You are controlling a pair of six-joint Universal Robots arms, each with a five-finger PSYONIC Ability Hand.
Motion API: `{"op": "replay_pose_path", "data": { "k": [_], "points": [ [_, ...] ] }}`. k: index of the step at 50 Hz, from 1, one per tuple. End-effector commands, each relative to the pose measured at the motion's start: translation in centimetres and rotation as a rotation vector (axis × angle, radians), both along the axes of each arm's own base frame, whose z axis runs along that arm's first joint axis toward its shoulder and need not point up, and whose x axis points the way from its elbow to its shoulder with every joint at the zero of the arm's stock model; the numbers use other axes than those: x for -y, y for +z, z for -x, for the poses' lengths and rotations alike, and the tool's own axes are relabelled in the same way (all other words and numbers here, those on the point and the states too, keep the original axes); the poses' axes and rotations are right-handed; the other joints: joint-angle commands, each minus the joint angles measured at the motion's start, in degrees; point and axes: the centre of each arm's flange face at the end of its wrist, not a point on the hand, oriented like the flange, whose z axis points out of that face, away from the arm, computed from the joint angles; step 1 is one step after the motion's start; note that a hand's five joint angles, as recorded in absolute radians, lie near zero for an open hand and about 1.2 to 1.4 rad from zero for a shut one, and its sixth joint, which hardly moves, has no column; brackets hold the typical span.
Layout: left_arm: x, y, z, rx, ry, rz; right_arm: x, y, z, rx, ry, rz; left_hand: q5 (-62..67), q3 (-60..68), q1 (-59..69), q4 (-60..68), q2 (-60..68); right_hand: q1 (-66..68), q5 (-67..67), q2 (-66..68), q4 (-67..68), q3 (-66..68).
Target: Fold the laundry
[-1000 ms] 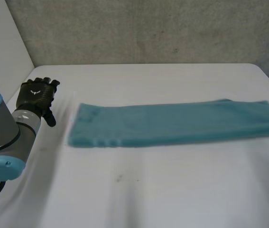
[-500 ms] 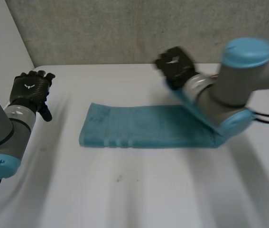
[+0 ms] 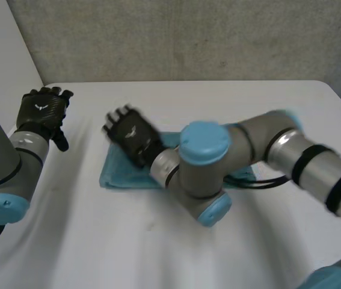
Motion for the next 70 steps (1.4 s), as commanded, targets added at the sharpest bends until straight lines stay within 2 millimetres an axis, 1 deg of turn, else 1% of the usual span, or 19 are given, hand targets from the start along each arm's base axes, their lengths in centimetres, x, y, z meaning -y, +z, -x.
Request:
{"op": "replay_pose_path", "data": {
  "k": [1, 5, 13, 25, 30, 32, 36, 42, 49, 51, 52, 54, 57, 61, 63, 64, 65, 67, 70],
  "points": [
    [-1.2, 0.1, 4.7, -0.011, -0.145, 0.035, 4.9, 4.7, 7.1, 0.046, -0.302, -0.092, -1.56, 0.47, 0.14, 0.45, 0.59, -1.64, -4.11, -2.33, -3.28, -2.18],
    [-1.8, -0.8, 6.7, -0.009, -0.212, 0.023, 6.6, 3.9, 11.8, 0.028, -0.418, -0.255, -1.56, 0.47, 0.14, 0.45, 0.59, -1.64, -4.11, -2.33, -3.28, -2.18],
    [-2.9, -4.1, 10.1, 0.014, -0.308, -0.036, 8.2, 0.6, 18.1, 0.024, -0.557, -0.524, -1.56, 0.47, 0.14, 0.45, 0.59, -1.64, -4.11, -2.33, -3.28, -2.18],
    [-2.6, -6.0, 10.3, 0.03, -0.303, -0.076, 8.4, -3.3, 21.9, 0.048, -0.569, -0.681, -1.56, 0.47, 0.14, 0.45, 0.59, 16.44, 13.97, 15.75, 14.81, 15.9],
    [-2.8, -5.7, 10.2, 0.028, -0.303, -0.077, 9.0, -4.1, 22.5, 0.082, -0.587, -0.642, -1.56, 0.47, 0.14, 0.45, 0.59, 42.01, 39.54, 41.32, 40.37, 41.47],
    [-2.9, -5.5, 10.0, 0.027, -0.3, -0.077, 9.5, -4.5, 23.3, 0.092, -0.614, -0.622, -1.56, 0.47, 0.14, 0.45, 0.59, 68.29, 65.82, 67.6, 66.65, 67.75],
    [-3.5, -4.6, 9.6, 0.025, -0.295, -0.07, 10.2, -3.9, 24.6, 0.096, -0.666, -0.584, -1.56, 0.47, 0.14, 0.45, 0.59, 68.36, 65.89, 67.67, 66.72, 67.82],
    [-4.3, -3.6, 9.1, 0.021, -0.292, -0.061, 10.9, -0.4, 25.4, 0.024, -0.691, -0.401, -1.56, 0.47, 0.14, 0.45, 0.59, 68.36, 65.89, 67.67, 66.72, 67.82],
    [-5.4, -1.9, 8.1, 0.012, -0.282, -0.04, 11.3, 4.2, 22.3, -0.059, -0.605, -0.14, -1.56, 0.47, 0.14, 0.45, 0.59, 68.36, 65.89, 67.67, 66.72, 67.82],
    [-5.5, -1.7, 7.9, 0.01, -0.28, -0.038, 9.1, 7.2, 17.3, -0.023, -0.473, -0.065, -1.56, 0.47, 0.14, 0.45, 0.59, 68.36, 65.89, 67.67, 66.72, 67.82],
    [-5.6, -1.6, 7.7, 0.01, -0.275, -0.038, 9.1, 7.3, 17.3, -0.022, -0.473, -0.065, -1.56, 0.47, 0.14, 0.45, 0.59, 68.36, 65.89, 67.67, 66.72, 67.82],
    [-5.7, -1.4, 7.6, 0.009, -0.269, -0.035, 7.0, 8.1, 13.6, -0.017, -0.361, -0.043, -1.56, 0.47, 0.14, 0.45, 0.59, 68.36, 65.89, 67.67, 66.72, 67.82],
    [-6.0, -1.3, 7.4, 0.01, -0.258, -0.036, 6.0, 7.2, 11.9, -0.038, -0.31, -0.056, -1.56, 0.47, 0.14, 0.45, 0.59, 68.36, 65.89, 67.67, 66.72, 67.82],
    [-5.9, -1.3, 7.2, 0.011, -0.243, -0.036, 2.1, 4.3, 7.2, -0.087, -0.128, -0.071, -1.56, 0.47, 0.14, 0.45, 0.59, 68.36, 65.89, 67.67, 66.72, 67.82],
    [-5.9, -1.3, 7.1, 0.011, -0.229, -0.036, 1.0, 3.1, 6.2, -0.113, -0.083, -0.074, -1.56, 0.47, 0.14, 0.45, 0.59, 59.34, 56.87, 58.65, 57.7, 58.8],
    [-5.9, -1.3, 7.1, 0.011, -0.229, -0.036, 0.3, 1.7, 5.7, -0.143, -0.059, -0.08, -1.56, 0.47, 0.14, 0.45, 0.59, 35.69, 33.22, 35.0, 34.05, 35.15],
    [-5.9, -1.3, 7.1, 0.011, -0.228, -0.036, 0.3, 1.7, 5.7, -0.143, -0.059, -0.08, -1.56, 0.47, 0.14, 0.45, 0.59, 35.45, 32.98, 34.76, 33.82, 34.92],
    [-5.9, -1.3, 7.1, 0.01, -0.228, -0.034, 0.2, -0.2, 5.4, -0.189, -0.074, -0.082, -1.56, 0.47, 0.14, 0.45, 0.59, -1.64, -4.11, -2.33, -3.28, -2.18],
    [-5.7, -1.0, 7.1, 0.007, -0.226, -0.026, 0.9, 0.0, 5.8, -0.19, -0.162, -0.081, -1.56, 0.47, 0.14, 0.45, 0.59, -1.64, -4.11, -2.33, -3.28, -2.18]
  ]
}}
